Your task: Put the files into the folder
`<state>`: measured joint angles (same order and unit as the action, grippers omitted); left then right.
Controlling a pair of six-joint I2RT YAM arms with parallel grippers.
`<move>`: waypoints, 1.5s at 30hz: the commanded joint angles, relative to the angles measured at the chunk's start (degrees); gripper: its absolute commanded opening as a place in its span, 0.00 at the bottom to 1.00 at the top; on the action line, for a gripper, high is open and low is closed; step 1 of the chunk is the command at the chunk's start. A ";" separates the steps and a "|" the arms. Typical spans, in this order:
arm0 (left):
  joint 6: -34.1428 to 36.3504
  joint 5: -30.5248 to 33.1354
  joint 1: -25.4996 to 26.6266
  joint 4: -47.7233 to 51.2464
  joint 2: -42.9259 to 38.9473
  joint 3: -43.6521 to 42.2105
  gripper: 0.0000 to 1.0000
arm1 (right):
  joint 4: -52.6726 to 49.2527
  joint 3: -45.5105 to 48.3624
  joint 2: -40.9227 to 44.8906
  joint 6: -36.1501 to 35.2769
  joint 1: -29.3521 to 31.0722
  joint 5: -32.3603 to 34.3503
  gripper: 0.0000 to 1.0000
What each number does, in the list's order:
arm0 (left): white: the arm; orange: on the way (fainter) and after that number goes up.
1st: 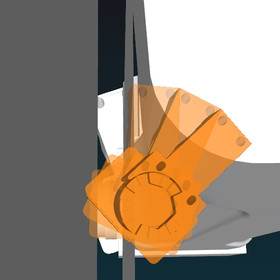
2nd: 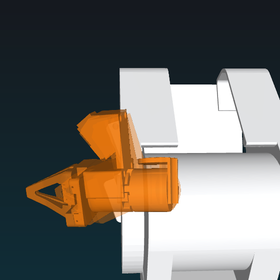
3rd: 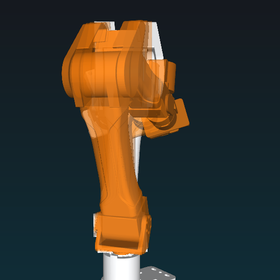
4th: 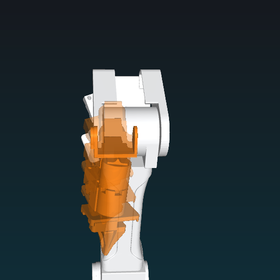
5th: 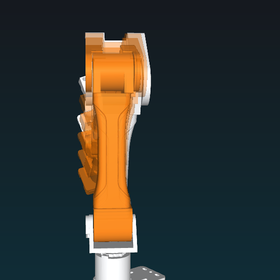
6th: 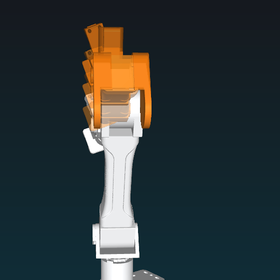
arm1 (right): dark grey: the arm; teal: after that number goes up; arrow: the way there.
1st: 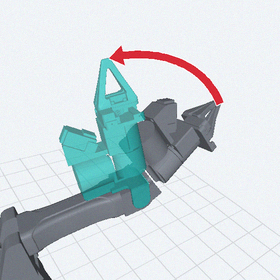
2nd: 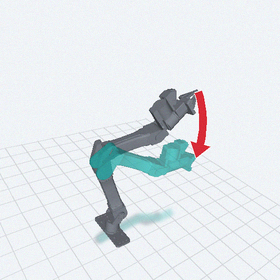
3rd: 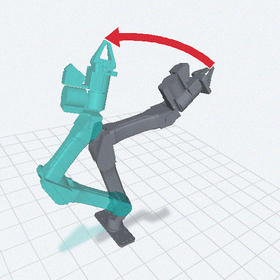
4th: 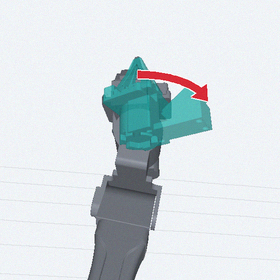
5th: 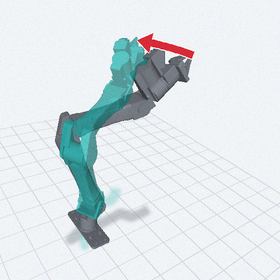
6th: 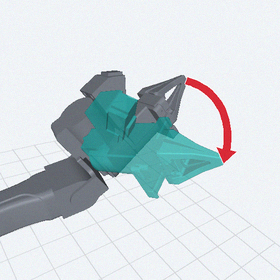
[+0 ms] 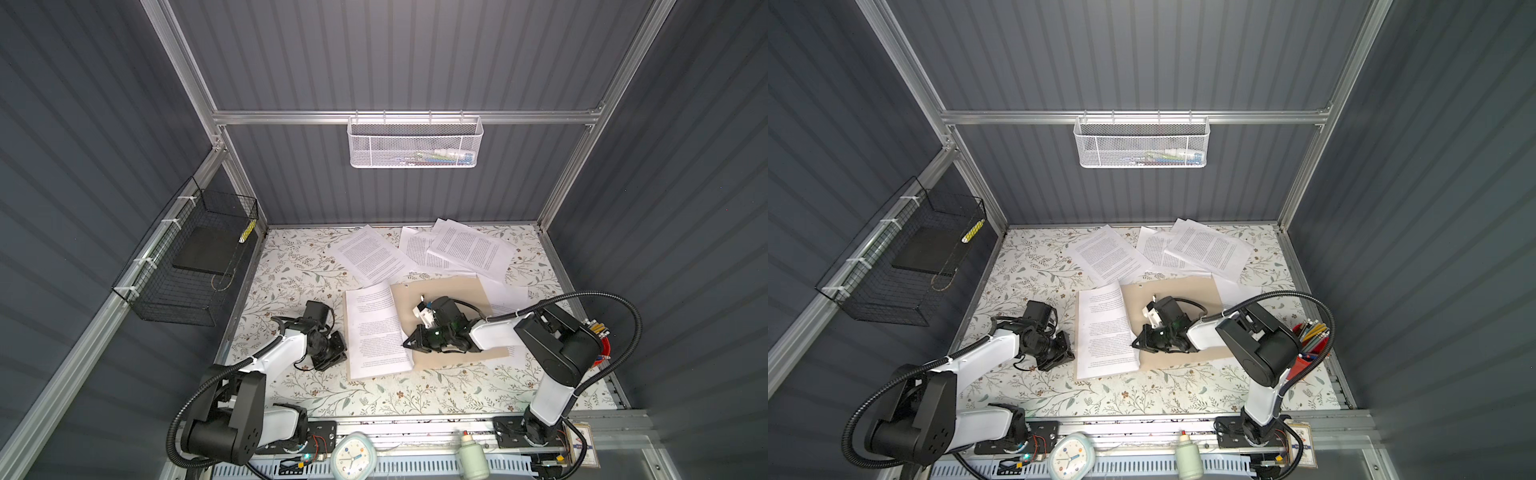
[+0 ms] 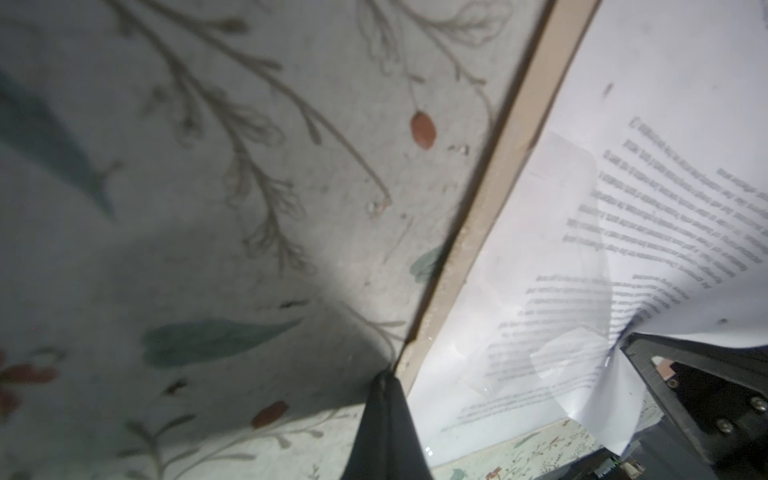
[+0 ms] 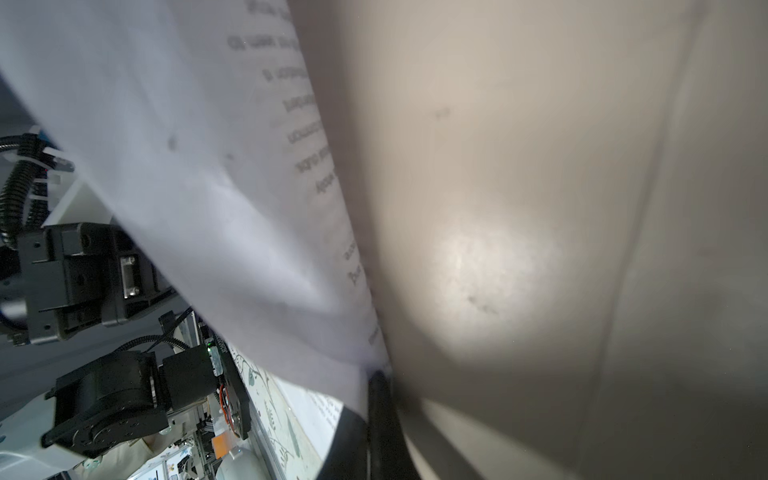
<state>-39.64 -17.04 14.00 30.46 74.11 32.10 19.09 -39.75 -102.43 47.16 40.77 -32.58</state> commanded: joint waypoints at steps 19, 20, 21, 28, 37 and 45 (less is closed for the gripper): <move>-0.45 3.96 0.77 1.51 1.52 0.79 0.00 | -3.30 -0.54 0.13 -0.09 -1.44 0.85 0.18; -0.52 3.91 0.77 1.33 1.66 0.69 0.00 | -3.36 -0.74 0.13 -0.22 -1.61 0.62 0.21; -0.56 4.02 0.77 1.22 1.74 0.67 0.00 | -3.36 -0.81 0.13 -0.22 -1.70 0.36 0.24; -0.39 4.27 0.77 0.83 3.01 0.60 0.00 | -4.67 -2.89 -0.53 -1.39 -3.01 -0.12 0.31; -0.42 4.03 0.77 0.06 3.71 -0.02 0.00 | -8.24 -8.02 -3.14 -3.93 -5.07 0.67 0.28; -0.15 4.65 0.77 -1.18 6.10 -0.10 0.00 | -8.63 -9.25 -4.88 -4.00 -5.07 0.46 0.05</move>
<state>-39.66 -15.40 14.35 27.53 77.19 33.89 12.12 -48.14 -106.26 43.72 35.77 -32.01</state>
